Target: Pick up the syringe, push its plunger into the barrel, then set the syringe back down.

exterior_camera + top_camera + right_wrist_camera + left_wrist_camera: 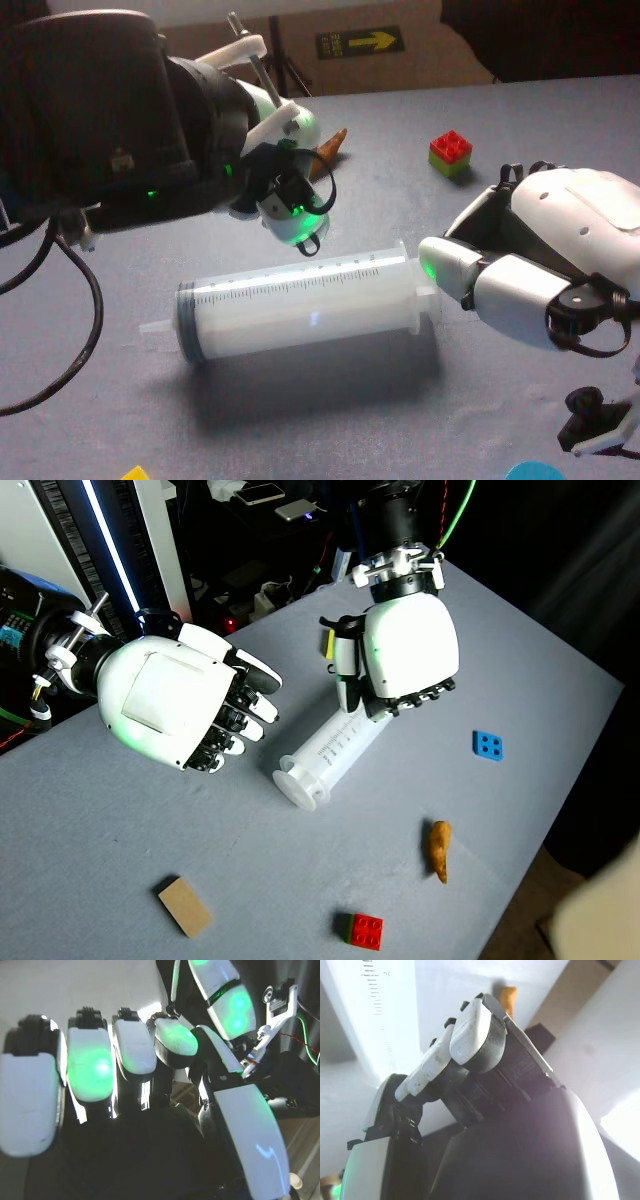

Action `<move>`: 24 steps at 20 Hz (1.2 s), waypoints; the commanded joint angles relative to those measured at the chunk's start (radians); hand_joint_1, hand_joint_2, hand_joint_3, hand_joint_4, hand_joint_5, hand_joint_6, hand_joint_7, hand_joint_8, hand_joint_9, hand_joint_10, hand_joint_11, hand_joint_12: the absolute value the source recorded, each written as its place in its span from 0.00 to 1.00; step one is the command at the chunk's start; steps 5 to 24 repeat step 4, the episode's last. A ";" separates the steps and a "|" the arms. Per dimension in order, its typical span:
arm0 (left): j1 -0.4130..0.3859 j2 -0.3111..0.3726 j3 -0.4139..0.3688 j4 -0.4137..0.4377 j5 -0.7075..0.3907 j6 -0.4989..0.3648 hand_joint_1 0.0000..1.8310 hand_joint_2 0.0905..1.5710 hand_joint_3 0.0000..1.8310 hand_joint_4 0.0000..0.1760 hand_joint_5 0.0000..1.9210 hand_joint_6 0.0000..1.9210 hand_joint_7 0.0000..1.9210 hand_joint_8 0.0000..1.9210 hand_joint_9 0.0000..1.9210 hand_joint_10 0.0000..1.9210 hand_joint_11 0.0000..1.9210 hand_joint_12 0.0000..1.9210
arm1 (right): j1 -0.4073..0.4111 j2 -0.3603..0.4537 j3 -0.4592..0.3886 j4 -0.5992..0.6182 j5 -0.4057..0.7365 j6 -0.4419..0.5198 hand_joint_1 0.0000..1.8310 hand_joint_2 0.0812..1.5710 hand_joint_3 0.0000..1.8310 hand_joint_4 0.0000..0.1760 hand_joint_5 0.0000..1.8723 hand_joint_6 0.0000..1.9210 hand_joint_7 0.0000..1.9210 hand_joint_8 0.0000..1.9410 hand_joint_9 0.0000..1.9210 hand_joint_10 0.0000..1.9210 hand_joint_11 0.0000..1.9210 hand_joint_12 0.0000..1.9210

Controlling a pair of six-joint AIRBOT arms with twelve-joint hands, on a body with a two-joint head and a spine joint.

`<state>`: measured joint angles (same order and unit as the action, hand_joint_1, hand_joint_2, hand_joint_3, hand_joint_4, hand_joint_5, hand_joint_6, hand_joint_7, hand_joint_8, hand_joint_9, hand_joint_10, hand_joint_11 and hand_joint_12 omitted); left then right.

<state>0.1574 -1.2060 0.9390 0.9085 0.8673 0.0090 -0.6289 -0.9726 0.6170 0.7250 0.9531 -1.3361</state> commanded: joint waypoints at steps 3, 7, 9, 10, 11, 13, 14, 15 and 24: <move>-0.021 0.003 -0.004 0.057 -0.020 0.003 0.27 0.87 0.00 0.00 0.61 1.00 0.69 1.00 0.69 1.00 0.70 1.00 | -0.001 0.002 0.000 -0.055 0.098 0.010 0.14 0.94 0.00 0.00 0.66 1.00 0.72 1.00 0.79 1.00 0.89 1.00; -0.021 0.004 -0.007 0.057 -0.018 0.003 0.28 0.87 0.00 0.00 0.60 1.00 0.68 1.00 0.69 1.00 0.71 1.00 | -0.002 0.002 0.000 -0.055 0.100 0.010 0.15 0.94 0.00 0.00 0.66 1.00 0.72 1.00 0.79 1.00 0.89 1.00; -0.021 0.004 -0.007 0.057 -0.018 0.003 0.28 0.87 0.00 0.00 0.60 1.00 0.68 1.00 0.69 1.00 0.71 1.00 | -0.002 0.002 0.000 -0.055 0.100 0.010 0.15 0.94 0.00 0.00 0.66 1.00 0.72 1.00 0.79 1.00 0.89 1.00; -0.021 0.004 -0.007 0.057 -0.018 0.003 0.28 0.87 0.00 0.00 0.60 1.00 0.68 1.00 0.69 1.00 0.71 1.00 | -0.002 0.002 0.000 -0.055 0.100 0.010 0.15 0.94 0.00 0.00 0.66 1.00 0.72 1.00 0.79 1.00 0.89 1.00; -0.021 0.004 -0.007 0.057 -0.018 0.003 0.28 0.87 0.00 0.00 0.60 1.00 0.68 1.00 0.69 1.00 0.71 1.00 | -0.002 0.002 0.000 -0.055 0.100 0.010 0.15 0.94 0.00 0.00 0.66 1.00 0.72 1.00 0.79 1.00 0.89 1.00; -0.021 0.004 -0.007 0.057 -0.018 0.003 0.28 0.87 0.00 0.00 0.60 1.00 0.68 1.00 0.69 1.00 0.71 1.00 | -0.002 0.002 0.000 -0.055 0.100 0.010 0.15 0.94 0.00 0.00 0.66 1.00 0.72 1.00 0.79 1.00 0.89 1.00; -0.021 0.004 -0.007 0.057 -0.018 0.003 0.28 0.87 0.00 0.00 0.60 1.00 0.68 1.00 0.69 1.00 0.71 1.00 | -0.002 0.002 0.000 -0.055 0.100 0.010 0.15 0.94 0.00 0.00 0.66 1.00 0.72 1.00 0.79 1.00 0.89 1.00; -0.021 0.004 -0.007 0.057 -0.018 0.003 0.28 0.87 0.00 0.00 0.60 1.00 0.68 1.00 0.69 1.00 0.71 1.00 | -0.002 0.002 0.000 -0.055 0.100 0.010 0.15 0.94 0.00 0.00 0.66 1.00 0.72 1.00 0.79 1.00 0.89 1.00; -0.021 0.004 -0.007 0.057 -0.018 0.003 0.28 0.87 0.00 0.00 0.60 1.00 0.68 1.00 0.69 1.00 0.71 1.00 | -0.002 0.002 0.000 -0.055 0.100 0.010 0.15 0.94 0.00 0.00 0.66 1.00 0.72 1.00 0.79 1.00 0.89 1.00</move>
